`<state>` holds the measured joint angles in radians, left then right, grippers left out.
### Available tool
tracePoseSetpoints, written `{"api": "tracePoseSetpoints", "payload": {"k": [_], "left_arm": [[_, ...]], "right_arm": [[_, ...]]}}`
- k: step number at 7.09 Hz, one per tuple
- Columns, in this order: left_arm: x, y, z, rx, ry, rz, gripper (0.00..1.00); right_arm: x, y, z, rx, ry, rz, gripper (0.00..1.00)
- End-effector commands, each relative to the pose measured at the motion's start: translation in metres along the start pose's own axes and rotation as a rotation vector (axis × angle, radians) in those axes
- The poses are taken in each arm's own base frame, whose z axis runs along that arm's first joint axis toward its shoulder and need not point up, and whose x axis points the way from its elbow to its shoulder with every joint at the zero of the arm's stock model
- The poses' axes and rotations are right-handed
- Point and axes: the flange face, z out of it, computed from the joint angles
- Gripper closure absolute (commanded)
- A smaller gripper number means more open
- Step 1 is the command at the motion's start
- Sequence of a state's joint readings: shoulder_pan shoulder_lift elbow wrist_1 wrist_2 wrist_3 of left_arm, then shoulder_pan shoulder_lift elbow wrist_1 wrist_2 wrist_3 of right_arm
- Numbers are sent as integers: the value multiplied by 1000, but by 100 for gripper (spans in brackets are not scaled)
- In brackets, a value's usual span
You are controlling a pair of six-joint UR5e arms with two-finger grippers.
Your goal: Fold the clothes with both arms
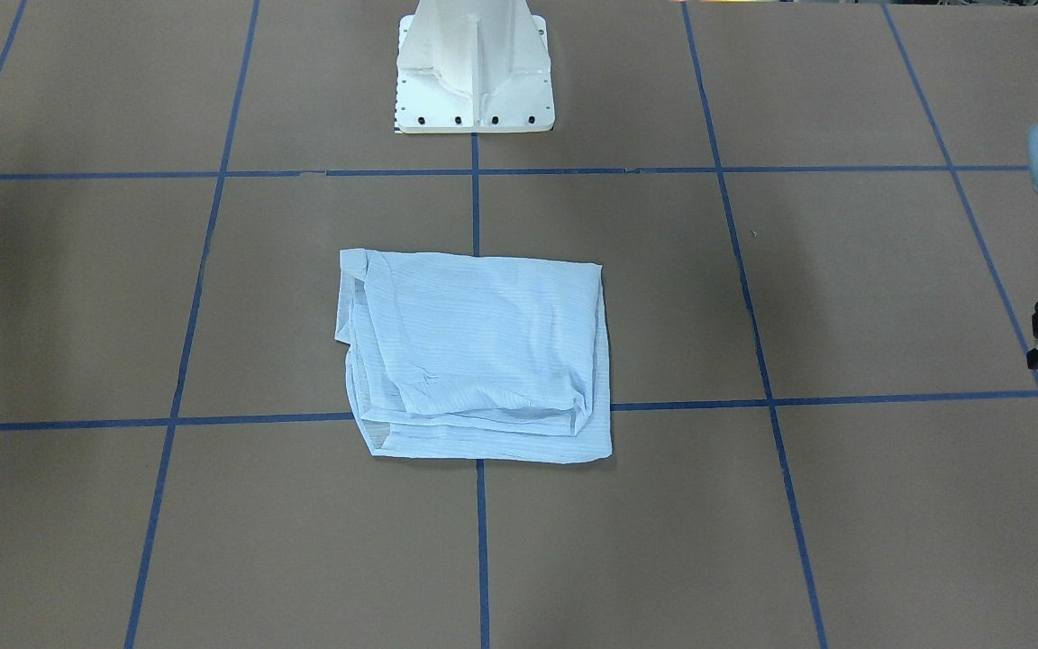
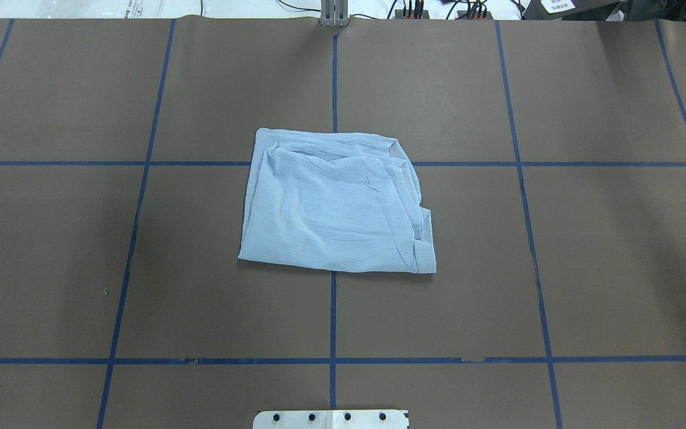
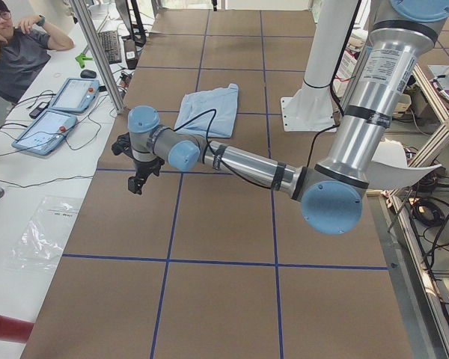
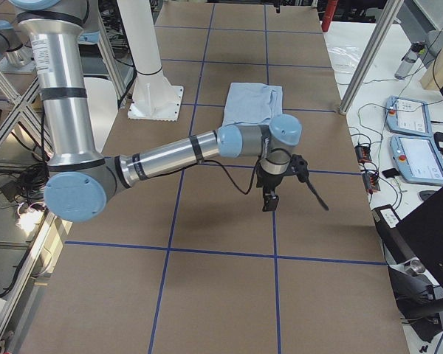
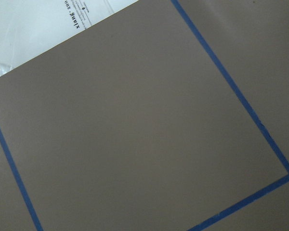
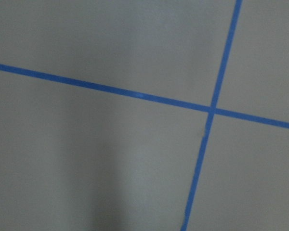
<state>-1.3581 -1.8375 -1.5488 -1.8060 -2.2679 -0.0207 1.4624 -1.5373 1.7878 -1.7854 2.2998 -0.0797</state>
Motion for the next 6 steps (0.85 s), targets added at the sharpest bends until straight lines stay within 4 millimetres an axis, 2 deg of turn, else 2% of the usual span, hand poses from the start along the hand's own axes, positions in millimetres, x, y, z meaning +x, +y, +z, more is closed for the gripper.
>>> {"api": "tracePoseSetpoints", "payload": {"k": [1, 2, 3, 4, 5, 6], "left_arm": [[-46, 61, -4, -28, -74, -83, 0], [-56, 81, -1, -50, -74, -113, 0], [-66, 97, 1, -86, -76, -157, 0], [-71, 103, 0, -113, -77, -161, 0], [-88, 117, -6, -171, -73, -157, 0], [-111, 129, -28, -155, -83, -193, 0]], "right_arm": [[56, 73, 25, 2, -10, 75, 0], [65, 87, 30, -8, -9, 100, 0], [70, 92, 32, -14, -5, 111, 0], [73, 95, 36, -22, -3, 123, 0], [77, 99, 36, -25, 13, 129, 0], [78, 100, 37, -28, 19, 130, 0]]}}
